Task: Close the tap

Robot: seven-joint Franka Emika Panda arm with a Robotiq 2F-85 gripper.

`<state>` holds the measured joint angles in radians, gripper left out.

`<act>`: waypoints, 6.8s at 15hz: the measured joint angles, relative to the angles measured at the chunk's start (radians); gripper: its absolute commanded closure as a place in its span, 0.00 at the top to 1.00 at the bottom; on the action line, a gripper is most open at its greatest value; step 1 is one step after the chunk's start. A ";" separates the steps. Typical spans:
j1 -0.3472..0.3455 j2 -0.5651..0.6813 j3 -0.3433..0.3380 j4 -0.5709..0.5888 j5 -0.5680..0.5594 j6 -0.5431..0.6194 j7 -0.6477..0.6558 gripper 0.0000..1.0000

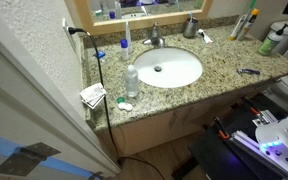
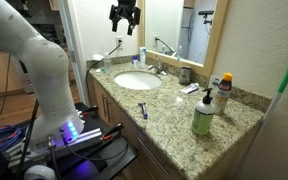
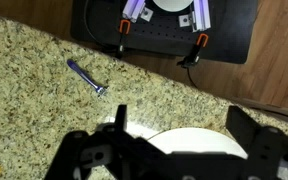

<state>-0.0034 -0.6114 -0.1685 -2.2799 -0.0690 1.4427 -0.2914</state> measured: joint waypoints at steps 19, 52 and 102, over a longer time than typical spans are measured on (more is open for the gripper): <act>0.044 0.352 0.182 0.161 0.109 0.463 0.370 1.00; 0.140 1.183 0.195 0.832 0.099 0.723 0.824 1.00; 0.151 1.304 0.069 0.927 0.041 0.253 0.872 0.34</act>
<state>0.1475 0.6931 -0.0999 -1.3529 -0.0283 1.6955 0.5809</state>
